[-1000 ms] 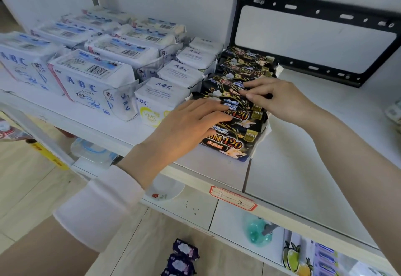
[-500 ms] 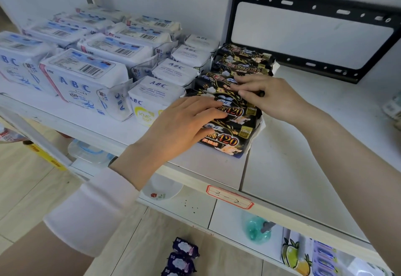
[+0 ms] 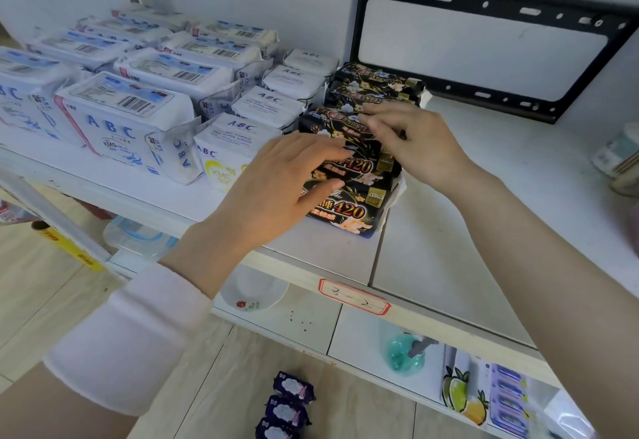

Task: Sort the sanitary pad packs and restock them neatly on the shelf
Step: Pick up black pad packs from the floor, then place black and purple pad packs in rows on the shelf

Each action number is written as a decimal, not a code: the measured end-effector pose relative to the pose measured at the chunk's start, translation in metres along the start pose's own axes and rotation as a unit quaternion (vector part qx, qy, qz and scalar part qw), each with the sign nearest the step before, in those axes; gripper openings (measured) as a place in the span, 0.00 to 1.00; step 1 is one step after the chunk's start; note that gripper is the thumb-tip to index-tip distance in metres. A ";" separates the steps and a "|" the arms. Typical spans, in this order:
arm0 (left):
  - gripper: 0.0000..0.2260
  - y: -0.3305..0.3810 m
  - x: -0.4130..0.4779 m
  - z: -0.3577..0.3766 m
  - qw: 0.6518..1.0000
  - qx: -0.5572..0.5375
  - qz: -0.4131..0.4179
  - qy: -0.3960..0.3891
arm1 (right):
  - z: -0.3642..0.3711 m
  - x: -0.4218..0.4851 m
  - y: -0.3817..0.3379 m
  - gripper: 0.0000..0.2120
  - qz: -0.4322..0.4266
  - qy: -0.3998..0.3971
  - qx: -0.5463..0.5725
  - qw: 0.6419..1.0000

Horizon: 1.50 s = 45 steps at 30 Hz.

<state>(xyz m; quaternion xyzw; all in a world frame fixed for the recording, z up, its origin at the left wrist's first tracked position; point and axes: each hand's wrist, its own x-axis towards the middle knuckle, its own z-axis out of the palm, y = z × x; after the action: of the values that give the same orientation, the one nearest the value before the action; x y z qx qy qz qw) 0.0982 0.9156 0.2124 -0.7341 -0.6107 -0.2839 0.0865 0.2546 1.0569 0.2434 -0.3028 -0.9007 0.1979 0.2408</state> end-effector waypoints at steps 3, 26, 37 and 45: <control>0.20 0.004 -0.009 -0.012 0.999 0.023 -0.022 -0.007 | -0.004 -0.010 -0.015 0.13 0.002 0.042 -0.011 0.999; 0.14 0.059 -0.232 -0.031 0.990 -0.065 -0.089 -0.084 | 0.139 -0.289 -0.129 0.14 0.087 0.176 -0.011 0.980; 0.14 0.084 -0.391 0.067 0.952 -0.067 -0.154 -0.255 | 0.261 -0.450 -0.102 0.15 0.209 0.046 -0.018 0.977; 0.23 0.055 -0.474 0.141 0.935 -0.097 -0.155 -0.303 | 0.347 -0.487 -0.083 0.13 0.292 -0.054 -0.013 0.955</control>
<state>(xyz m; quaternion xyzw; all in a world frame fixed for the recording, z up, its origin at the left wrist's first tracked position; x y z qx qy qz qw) 0.1500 0.5673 -0.1394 -0.6863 -0.6836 -0.1161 -0.2196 0.3667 0.6106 -0.1472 -0.5442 -0.7872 0.2641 0.1199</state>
